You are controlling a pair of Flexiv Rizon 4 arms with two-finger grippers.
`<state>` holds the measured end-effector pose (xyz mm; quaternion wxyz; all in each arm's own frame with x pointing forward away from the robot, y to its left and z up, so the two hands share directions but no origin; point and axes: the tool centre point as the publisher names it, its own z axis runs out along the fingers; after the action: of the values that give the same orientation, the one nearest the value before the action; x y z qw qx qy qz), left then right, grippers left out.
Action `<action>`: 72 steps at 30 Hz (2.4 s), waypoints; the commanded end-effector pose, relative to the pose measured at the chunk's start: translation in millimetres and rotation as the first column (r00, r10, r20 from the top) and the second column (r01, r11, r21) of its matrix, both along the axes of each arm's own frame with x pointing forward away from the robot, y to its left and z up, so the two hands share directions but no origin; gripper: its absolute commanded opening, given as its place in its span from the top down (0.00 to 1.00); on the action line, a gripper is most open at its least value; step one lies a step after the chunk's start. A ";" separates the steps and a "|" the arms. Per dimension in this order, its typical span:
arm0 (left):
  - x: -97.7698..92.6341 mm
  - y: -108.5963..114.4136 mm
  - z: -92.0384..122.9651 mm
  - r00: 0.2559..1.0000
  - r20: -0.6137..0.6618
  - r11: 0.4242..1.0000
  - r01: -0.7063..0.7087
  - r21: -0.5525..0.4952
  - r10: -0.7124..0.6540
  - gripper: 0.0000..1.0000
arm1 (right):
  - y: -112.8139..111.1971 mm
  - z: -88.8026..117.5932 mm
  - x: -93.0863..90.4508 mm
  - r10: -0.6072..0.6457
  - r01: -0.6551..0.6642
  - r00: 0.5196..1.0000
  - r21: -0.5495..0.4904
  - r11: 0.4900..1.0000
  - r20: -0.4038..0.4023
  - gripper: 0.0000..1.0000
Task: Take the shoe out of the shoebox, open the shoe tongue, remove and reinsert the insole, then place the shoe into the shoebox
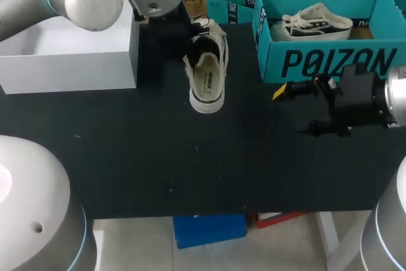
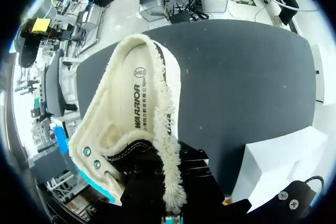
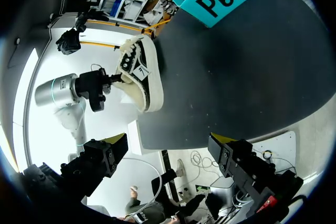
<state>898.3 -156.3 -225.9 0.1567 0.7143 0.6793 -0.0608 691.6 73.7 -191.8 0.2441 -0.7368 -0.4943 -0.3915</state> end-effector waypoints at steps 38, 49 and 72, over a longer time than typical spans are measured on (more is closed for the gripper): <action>154.3 75.7 86.9 0.253 -0.324 0.253 -0.967 -0.042 0.912 1.00 | 0.7 -0.1 0.1 -0.001 0.001 1.000 -0.001 1.000 0.000 0.00; 187.1 174.4 79.3 -0.218 -0.376 -0.255 -0.965 -0.051 0.901 1.00 | 0.7 -0.1 0.1 -0.001 0.001 1.000 -0.001 1.000 0.000 0.00; 152.5 299.4 36.0 -0.448 -0.265 -0.482 -0.873 -0.076 0.854 1.00 | 0.7 -0.1 0.1 -0.001 0.001 1.000 -0.001 1.000 0.000 0.00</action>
<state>1059.1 141.6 -188.3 0.1634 -0.0899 0.9803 -0.0650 691.6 73.7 -191.8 0.2441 -0.7368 -0.4943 -0.3915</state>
